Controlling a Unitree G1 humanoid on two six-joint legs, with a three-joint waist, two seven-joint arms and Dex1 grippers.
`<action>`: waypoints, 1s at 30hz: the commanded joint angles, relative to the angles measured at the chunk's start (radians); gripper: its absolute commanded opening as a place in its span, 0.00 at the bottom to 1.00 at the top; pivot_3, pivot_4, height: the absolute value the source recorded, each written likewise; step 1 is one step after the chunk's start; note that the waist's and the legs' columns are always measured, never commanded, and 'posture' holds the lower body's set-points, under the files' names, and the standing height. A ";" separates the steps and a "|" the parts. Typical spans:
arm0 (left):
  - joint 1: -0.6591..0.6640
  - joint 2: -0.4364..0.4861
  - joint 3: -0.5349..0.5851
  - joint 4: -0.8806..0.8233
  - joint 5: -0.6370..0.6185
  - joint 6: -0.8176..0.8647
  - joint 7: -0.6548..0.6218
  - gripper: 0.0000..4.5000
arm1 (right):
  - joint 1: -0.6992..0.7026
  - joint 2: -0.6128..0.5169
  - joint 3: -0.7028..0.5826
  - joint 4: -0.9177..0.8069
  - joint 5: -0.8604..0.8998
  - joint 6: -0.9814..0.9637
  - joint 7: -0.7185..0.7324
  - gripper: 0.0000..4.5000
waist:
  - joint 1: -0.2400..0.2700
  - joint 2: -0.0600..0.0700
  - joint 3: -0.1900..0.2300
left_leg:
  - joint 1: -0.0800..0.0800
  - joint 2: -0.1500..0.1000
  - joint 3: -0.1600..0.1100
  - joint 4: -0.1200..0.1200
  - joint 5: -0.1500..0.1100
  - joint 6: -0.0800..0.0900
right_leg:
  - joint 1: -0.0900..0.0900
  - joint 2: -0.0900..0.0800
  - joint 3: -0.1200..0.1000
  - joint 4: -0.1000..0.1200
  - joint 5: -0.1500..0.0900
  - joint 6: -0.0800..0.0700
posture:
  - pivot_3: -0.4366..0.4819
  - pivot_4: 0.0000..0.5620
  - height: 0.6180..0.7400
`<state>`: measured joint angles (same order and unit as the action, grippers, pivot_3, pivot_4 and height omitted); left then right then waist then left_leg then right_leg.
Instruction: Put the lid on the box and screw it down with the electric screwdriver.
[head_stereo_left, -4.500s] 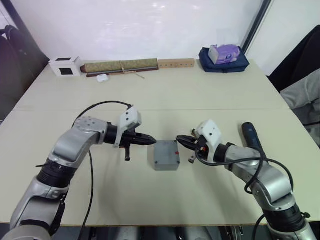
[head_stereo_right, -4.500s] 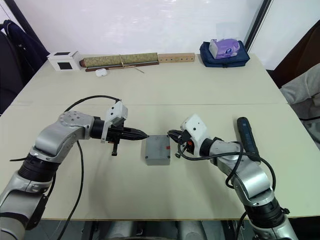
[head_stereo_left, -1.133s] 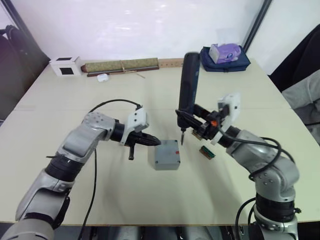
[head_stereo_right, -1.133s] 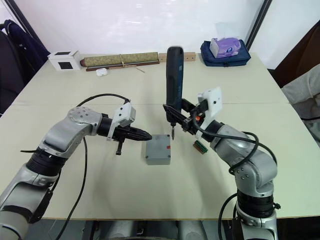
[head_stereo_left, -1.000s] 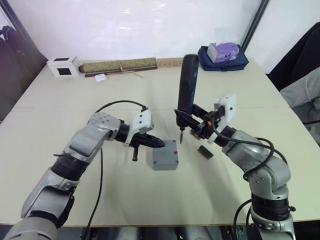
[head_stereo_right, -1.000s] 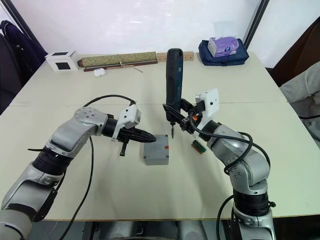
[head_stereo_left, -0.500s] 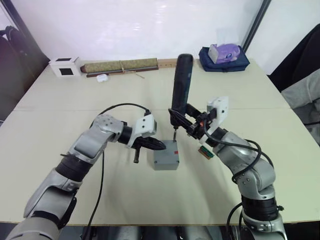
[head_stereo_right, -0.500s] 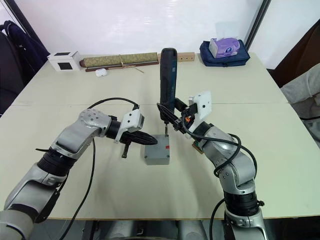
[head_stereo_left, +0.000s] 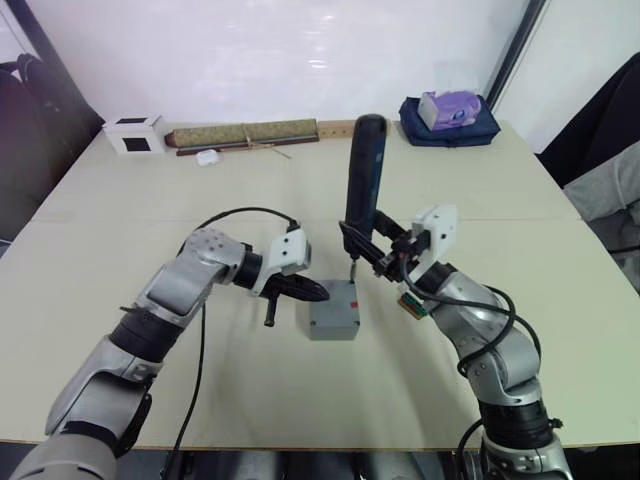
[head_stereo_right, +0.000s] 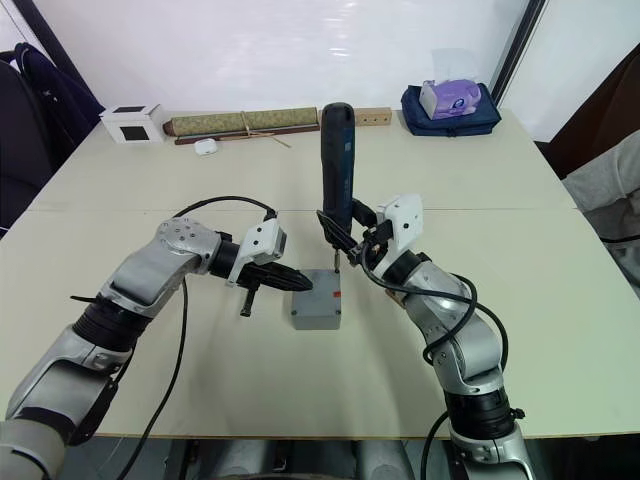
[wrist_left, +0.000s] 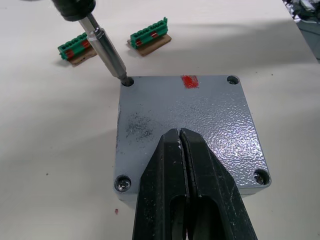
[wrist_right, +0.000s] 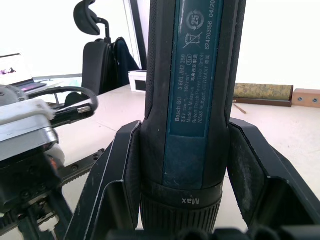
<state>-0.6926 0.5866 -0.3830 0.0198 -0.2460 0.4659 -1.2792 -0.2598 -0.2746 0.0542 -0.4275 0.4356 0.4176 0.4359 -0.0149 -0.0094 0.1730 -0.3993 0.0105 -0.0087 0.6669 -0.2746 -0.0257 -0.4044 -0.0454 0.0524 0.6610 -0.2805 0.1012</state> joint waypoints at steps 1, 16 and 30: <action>0.020 0.015 -0.022 0.008 0.038 -0.001 -0.003 0.00 | 0.088 -0.020 0.056 0.002 -0.048 0.017 0.002 0.40 | 0.000 -0.001 -0.001 | 0.000 0.000 0.000 0.000 0.000 0.000 | 0.000 0.000 0.000 0.000 0.000 0.000 | 0.48 0.27 1.00; 0.047 0.004 -0.032 -0.023 0.055 0.008 0.005 0.00 | 0.120 -0.028 0.082 0.080 -0.112 -0.028 0.008 0.40 | 0.001 -0.009 -0.019 | 0.013 0.002 -0.001 -0.003 -0.002 0.002 | 0.015 0.001 -0.001 -0.007 -0.001 -0.002 | 0.48 0.27 1.00; 0.043 -0.006 -0.038 -0.010 0.066 0.006 0.004 0.00 | 0.103 -0.038 0.079 0.077 -0.106 -0.013 0.023 0.40 | 0.001 -0.009 -0.020 | 0.013 0.002 -0.003 -0.004 -0.002 0.003 | 0.015 0.000 -0.001 -0.008 -0.003 -0.004 | 0.48 0.27 1.00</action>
<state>-0.6609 0.5834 -0.3888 -0.0071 -0.2066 0.4693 -1.2706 -0.1952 -0.2940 0.1118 -0.4269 0.3452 0.3366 0.4497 -0.0135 -0.0186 0.1530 -0.3863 0.0124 -0.0118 0.6633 -0.2764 -0.0229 -0.3895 -0.0450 0.0516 0.6531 -0.2831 0.0972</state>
